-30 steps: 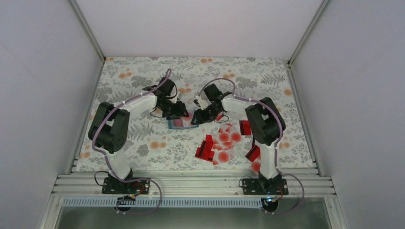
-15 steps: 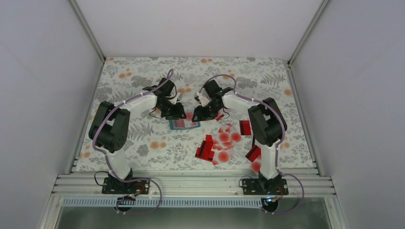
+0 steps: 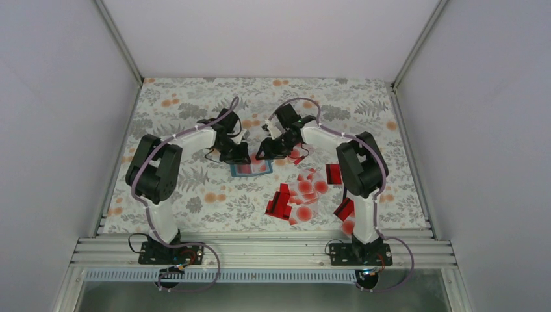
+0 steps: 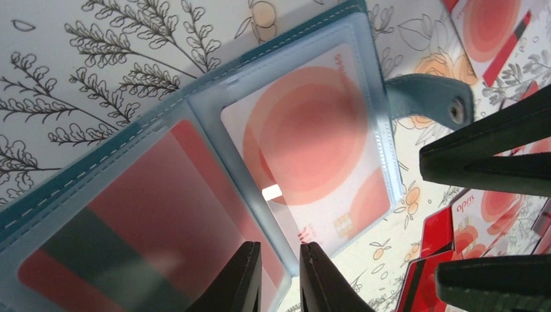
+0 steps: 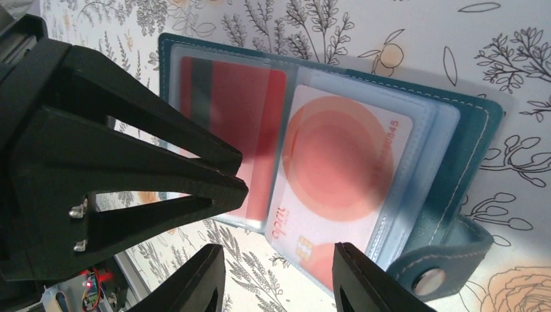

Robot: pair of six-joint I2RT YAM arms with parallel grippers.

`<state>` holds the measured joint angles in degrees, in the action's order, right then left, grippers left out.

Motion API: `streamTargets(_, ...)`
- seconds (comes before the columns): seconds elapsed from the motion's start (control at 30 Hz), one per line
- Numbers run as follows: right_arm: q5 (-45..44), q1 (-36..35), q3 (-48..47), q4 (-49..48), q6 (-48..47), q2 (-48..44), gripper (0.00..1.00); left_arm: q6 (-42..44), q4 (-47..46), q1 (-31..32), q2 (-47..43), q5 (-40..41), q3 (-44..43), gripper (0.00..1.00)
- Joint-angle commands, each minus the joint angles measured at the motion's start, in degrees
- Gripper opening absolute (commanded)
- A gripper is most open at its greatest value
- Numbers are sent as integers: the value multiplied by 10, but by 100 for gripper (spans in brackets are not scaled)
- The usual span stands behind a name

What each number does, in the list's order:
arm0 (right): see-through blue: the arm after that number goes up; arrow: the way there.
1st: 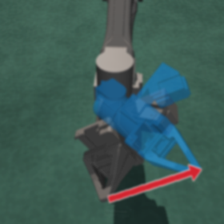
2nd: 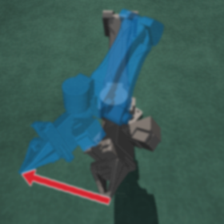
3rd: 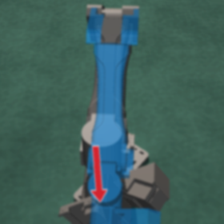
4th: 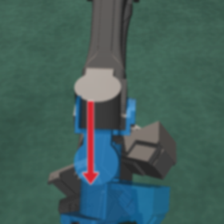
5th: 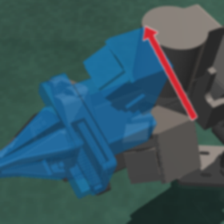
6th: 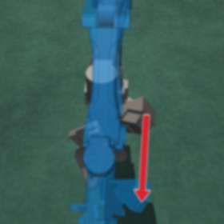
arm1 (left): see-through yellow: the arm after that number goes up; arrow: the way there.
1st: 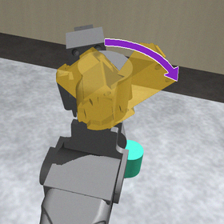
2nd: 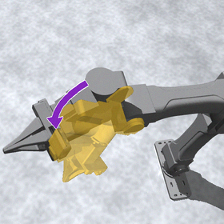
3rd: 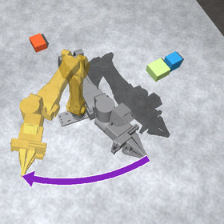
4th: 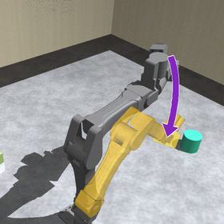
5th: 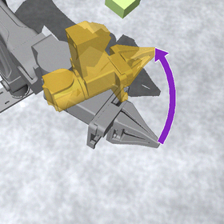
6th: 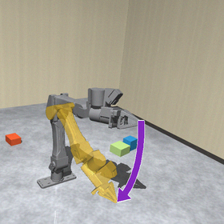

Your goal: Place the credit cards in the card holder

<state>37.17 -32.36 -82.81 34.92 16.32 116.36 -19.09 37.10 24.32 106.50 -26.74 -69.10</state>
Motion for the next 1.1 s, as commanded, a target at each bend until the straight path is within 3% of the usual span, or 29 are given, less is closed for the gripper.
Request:
streamTargets(0.0,10,5,-15,-13,20,23,42,11,-9,-2,20,1,-2,15)
streamTargets(0.37,16,17,-6,-19,23,42,41,17,-2,-1,32,18,-7,5)
streamTargets(1.07,48,18,-13,-21,15,62,41,20,-14,0,61,-2,-14,4)
